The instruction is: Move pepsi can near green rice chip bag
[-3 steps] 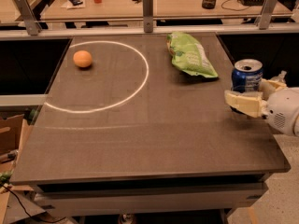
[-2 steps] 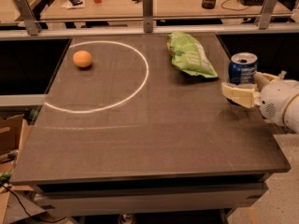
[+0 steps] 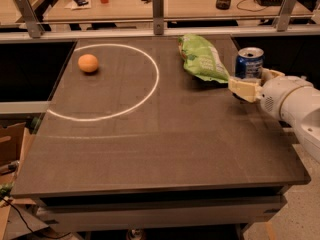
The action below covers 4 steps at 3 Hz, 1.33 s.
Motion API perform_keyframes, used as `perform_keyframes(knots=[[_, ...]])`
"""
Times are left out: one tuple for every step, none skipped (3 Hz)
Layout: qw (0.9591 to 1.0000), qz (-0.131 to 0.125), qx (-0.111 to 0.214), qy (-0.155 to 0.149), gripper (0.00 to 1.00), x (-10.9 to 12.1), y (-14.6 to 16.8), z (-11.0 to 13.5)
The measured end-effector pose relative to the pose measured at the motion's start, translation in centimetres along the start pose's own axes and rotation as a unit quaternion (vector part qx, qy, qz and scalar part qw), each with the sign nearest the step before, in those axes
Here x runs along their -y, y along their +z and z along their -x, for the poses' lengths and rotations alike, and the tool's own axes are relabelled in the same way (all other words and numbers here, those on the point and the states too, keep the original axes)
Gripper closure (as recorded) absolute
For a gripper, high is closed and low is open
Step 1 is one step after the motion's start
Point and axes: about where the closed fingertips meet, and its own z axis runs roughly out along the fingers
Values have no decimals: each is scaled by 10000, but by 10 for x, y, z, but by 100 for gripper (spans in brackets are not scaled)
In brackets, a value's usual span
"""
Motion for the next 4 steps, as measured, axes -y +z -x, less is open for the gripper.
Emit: perform_keyframes(knots=[[9997,-169,54,175,100,-2,27,1],[9994,-212,195,194,100,-2,48,0],[9989,-240,378,132,100,-2,70,-8],[9988,-263,407,63,100,0,80,-20]])
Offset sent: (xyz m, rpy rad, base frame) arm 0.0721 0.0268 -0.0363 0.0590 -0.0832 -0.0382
